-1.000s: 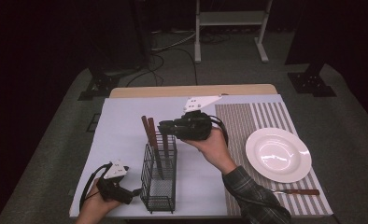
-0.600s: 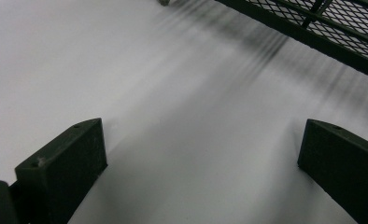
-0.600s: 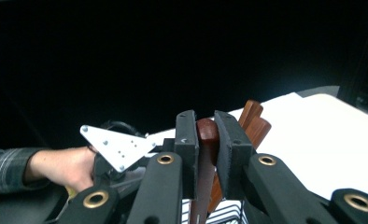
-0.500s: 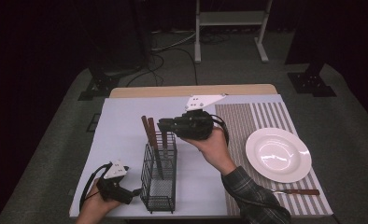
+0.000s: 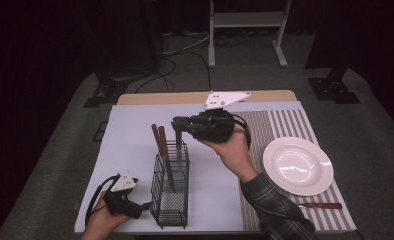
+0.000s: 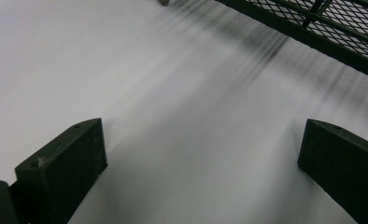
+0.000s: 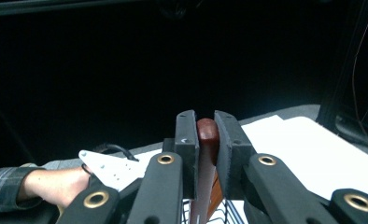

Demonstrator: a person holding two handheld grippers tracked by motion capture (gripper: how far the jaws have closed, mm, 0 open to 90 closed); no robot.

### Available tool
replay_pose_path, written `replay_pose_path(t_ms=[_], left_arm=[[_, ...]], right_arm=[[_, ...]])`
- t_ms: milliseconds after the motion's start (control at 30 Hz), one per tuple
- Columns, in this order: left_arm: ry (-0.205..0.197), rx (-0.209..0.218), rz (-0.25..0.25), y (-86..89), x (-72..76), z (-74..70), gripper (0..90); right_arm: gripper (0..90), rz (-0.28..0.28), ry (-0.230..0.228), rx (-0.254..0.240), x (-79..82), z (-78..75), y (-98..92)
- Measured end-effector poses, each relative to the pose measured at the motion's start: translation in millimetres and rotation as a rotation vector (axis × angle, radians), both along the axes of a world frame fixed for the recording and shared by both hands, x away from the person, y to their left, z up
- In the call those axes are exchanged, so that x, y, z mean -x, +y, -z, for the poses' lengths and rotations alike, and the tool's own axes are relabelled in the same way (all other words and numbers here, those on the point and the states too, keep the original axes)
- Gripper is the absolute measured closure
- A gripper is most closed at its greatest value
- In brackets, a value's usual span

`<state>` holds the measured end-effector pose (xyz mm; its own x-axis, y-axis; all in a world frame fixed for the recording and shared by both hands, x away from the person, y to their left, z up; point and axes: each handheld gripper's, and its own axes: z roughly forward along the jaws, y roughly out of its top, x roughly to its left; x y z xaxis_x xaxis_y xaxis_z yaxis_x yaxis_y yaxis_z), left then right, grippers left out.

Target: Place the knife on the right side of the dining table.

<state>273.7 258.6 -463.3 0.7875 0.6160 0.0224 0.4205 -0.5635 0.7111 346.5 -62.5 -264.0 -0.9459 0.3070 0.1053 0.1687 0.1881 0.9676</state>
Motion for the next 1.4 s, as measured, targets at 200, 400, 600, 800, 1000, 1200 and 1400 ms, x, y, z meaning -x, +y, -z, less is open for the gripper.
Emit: replay_pose_path(t_ms=[200, 400, 600, 800, 1000, 1200, 1400], left_arm=[[0.000, 0.000, 0.001, 0.0, -0.1, 0.0, 0.0], [-0.001, 0.000, 0.001, 0.0, -0.1, 0.1, 0.0], [-0.001, 0.000, 0.001, 0.0, -0.1, 0.1, 0.0], [-0.001, 0.000, 0.001, 0.0, -0.1, 0.1, 0.0], [-0.002, 0.001, 0.000, -0.1, -0.1, 0.2, 0.0], [-0.002, 0.001, 0.000, -0.1, -0.2, 0.2, 0.0], [-0.002, 0.001, 0.000, 0.0, -0.1, 0.3, 0.0]], right_arm=[[80.1, 0.009, -0.038, -0.027, 2.2, -20.6, -5.9], [80.0, 0.012, -0.059, -0.033, 4.5, -36.7, -7.9], [80.0, 0.013, -0.075, -0.037, 6.3, -47.4, -9.4], [80.1, 0.021, -0.095, -0.043, 9.3, -57.5, -13.8], [80.1, 0.043, -0.116, -0.059, 10.9, -66.3, -24.8], [80.1, 0.087, -0.125, -0.079, 9.4, -73.7, -43.2], [80.1, 0.134, -0.131, -0.086, 5.7, -73.7, -59.8]])
